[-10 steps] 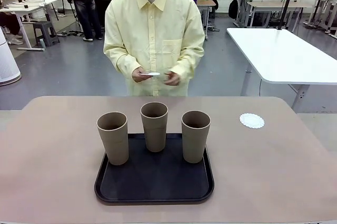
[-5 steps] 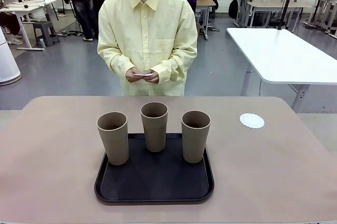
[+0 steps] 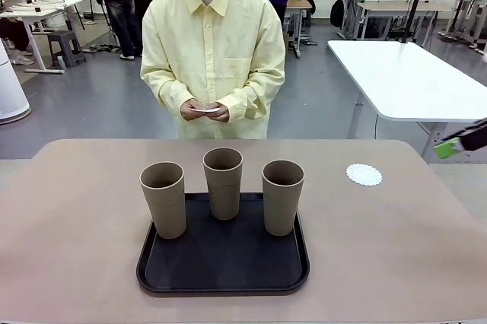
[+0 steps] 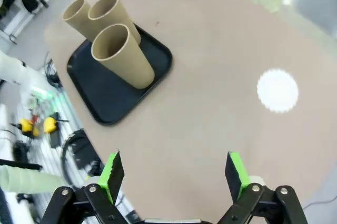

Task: Place coasters on the table and set cups on them.
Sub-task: Pick up one Reusable plastic cup and place it on a coaster set by the human.

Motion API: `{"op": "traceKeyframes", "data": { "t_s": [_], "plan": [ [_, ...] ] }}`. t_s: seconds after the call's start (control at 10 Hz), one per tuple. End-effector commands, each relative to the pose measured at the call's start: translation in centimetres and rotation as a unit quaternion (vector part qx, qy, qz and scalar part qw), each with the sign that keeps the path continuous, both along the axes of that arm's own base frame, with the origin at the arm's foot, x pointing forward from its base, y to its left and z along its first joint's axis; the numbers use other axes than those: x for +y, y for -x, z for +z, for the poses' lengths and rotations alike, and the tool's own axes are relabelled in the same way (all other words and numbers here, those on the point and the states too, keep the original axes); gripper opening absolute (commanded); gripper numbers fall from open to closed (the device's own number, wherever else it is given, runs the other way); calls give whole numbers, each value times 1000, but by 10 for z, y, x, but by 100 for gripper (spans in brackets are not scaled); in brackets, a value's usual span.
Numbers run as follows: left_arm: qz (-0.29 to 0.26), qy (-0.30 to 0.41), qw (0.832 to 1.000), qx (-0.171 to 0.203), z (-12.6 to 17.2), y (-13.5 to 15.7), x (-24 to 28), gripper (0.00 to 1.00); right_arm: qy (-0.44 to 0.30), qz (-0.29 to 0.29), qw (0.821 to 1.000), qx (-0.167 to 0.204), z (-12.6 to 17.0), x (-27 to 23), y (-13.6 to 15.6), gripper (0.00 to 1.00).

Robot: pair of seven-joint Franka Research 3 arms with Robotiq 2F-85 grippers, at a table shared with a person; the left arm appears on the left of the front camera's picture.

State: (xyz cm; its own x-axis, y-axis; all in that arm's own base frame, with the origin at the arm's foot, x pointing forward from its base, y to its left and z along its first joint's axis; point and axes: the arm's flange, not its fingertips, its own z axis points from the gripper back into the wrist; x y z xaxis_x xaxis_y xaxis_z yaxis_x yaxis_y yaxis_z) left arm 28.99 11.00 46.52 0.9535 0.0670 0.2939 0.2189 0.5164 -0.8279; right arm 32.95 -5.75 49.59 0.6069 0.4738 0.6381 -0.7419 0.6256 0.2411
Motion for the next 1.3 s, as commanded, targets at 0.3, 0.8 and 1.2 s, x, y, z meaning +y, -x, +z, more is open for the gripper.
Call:
{"op": "traceKeyframes", "data": {
  "t_s": [0.3, 0.8, 1.2],
  "plan": [
    [-1, 7, 1000, -6, 1, 0, 0, 100, 74, 171, 980, -70, -58, 82, -11, 100],
    [-1, 7, 1000, -6, 1, 0, 0, 100, 88, 208, 972, -65, -46, 115, -38, 100],
    [-1, 7, 1000, -6, 1, 0, 0, 100, 88, 208, 972, -65, -46, 115, -38, 100]
  ]
}}
